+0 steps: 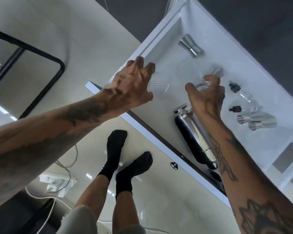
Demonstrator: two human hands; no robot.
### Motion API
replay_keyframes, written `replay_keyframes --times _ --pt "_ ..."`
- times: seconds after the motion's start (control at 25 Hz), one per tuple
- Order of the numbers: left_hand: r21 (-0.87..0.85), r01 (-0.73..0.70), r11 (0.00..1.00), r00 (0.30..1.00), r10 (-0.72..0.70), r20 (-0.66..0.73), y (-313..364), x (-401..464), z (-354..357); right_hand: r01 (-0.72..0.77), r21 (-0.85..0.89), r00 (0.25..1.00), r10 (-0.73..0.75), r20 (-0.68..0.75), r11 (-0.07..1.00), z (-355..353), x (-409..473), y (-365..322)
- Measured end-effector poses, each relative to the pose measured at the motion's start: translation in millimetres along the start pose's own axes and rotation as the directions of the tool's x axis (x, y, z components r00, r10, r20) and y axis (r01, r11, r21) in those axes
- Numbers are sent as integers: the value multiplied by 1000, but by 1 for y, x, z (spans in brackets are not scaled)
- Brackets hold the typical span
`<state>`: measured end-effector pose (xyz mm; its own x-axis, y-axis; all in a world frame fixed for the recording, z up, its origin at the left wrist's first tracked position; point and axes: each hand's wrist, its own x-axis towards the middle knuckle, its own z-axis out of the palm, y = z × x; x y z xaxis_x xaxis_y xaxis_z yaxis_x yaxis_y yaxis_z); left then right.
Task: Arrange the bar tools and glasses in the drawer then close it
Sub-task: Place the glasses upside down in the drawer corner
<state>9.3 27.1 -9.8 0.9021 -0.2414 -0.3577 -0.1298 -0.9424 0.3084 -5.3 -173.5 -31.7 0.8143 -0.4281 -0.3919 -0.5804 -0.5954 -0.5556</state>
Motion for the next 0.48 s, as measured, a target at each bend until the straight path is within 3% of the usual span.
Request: replay_keyframes --times 0.2,0.48 --pt "279 -110 954 984 65 163 -2 -4 2 343 -133 939 -334 84 930 14 -57 10" --pt "443 -246 862 925 73 372 0 -4 2 502 -265 857 -435 276 823 38 -82 7"
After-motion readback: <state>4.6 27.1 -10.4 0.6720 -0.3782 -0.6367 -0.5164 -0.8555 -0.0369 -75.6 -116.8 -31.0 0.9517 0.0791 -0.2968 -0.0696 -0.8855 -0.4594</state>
